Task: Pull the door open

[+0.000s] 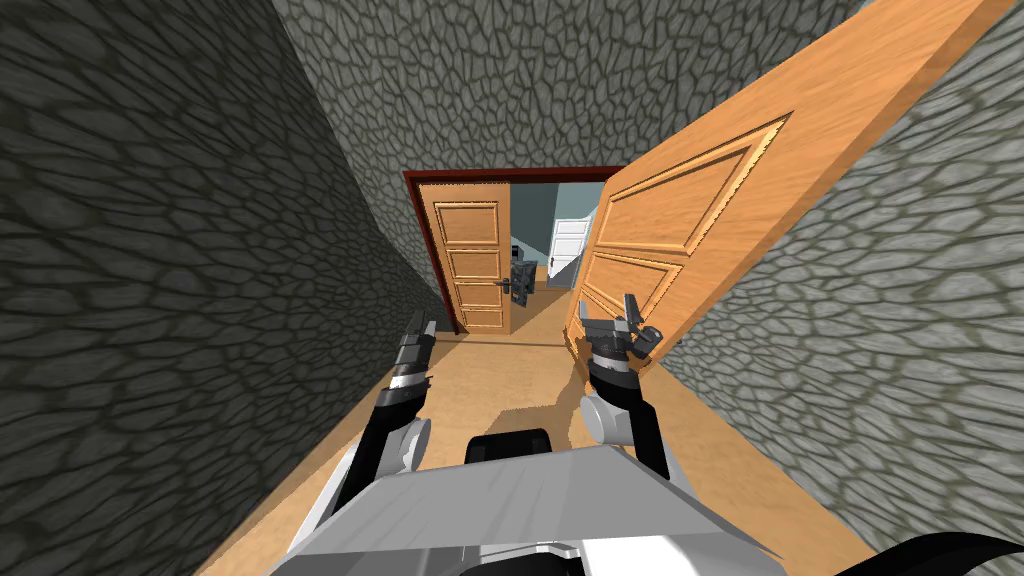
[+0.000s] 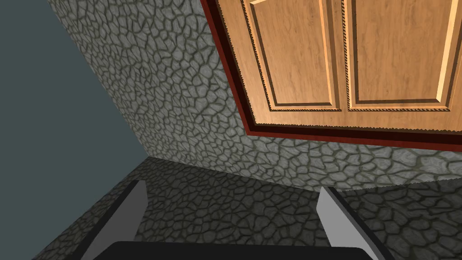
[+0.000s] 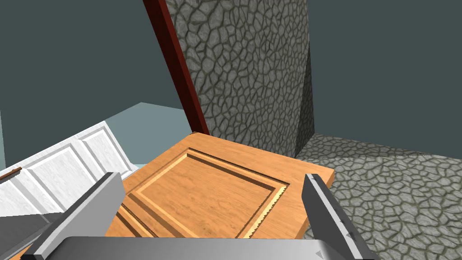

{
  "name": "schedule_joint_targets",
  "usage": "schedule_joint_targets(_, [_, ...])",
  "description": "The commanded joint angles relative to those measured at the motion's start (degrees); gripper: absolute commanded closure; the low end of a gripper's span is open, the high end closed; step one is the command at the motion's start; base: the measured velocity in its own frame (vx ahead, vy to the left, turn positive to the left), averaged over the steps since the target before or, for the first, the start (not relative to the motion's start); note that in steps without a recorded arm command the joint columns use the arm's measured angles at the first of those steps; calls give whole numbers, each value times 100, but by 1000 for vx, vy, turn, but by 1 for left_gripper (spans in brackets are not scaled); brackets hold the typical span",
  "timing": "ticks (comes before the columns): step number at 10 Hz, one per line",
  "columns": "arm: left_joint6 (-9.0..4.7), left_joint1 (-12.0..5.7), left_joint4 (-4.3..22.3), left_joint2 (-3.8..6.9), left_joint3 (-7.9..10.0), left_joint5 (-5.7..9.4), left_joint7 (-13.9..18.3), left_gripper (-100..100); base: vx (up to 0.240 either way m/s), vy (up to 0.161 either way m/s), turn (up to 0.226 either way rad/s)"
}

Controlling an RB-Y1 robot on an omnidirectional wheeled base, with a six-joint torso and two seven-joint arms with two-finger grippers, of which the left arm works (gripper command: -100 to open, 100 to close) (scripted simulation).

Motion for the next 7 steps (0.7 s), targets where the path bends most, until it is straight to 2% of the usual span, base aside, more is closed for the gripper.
schedule_joint_targets(1, [20, -83, 171, 73, 24, 38, 52, -100, 93, -23, -55])
schedule_joint_targets(7, [98, -408, 843, 310, 120, 187, 257, -100, 166, -35, -49])
